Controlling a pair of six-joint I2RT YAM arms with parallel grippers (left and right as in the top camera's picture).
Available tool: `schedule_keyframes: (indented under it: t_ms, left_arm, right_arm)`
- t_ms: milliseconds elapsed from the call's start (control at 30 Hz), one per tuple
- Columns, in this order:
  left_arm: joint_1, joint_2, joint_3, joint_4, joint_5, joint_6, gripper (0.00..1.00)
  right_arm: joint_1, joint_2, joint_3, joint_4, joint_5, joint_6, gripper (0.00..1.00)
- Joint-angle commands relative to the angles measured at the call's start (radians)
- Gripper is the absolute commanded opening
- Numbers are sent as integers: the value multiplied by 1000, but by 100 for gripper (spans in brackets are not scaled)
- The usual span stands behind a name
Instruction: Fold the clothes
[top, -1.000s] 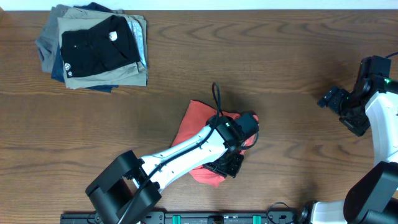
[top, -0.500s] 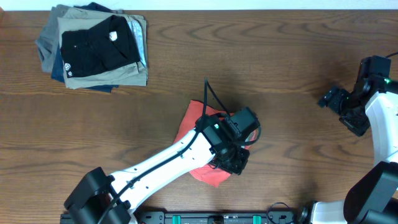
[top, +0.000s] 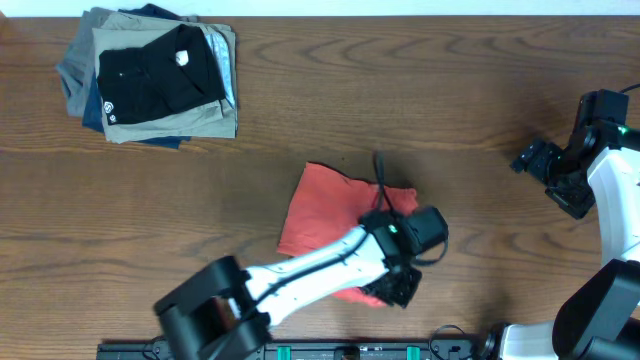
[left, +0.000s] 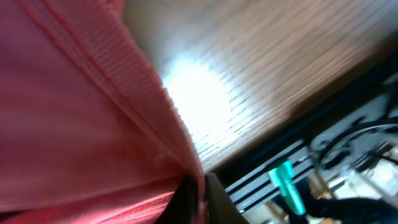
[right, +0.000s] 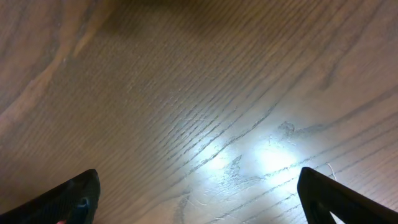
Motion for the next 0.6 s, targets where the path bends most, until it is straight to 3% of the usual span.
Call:
schedule_keyframes:
  t_ms: [0, 567]
  left_arm:
    - [-27, 28, -14, -31, 14, -16, 29]
    - [-7, -34, 97, -190, -29, 60, 29]
  right_arm:
    - [-3, -6, 12, 0, 3, -6, 99]
    - [-3, -6, 12, 0, 4, -6, 99]
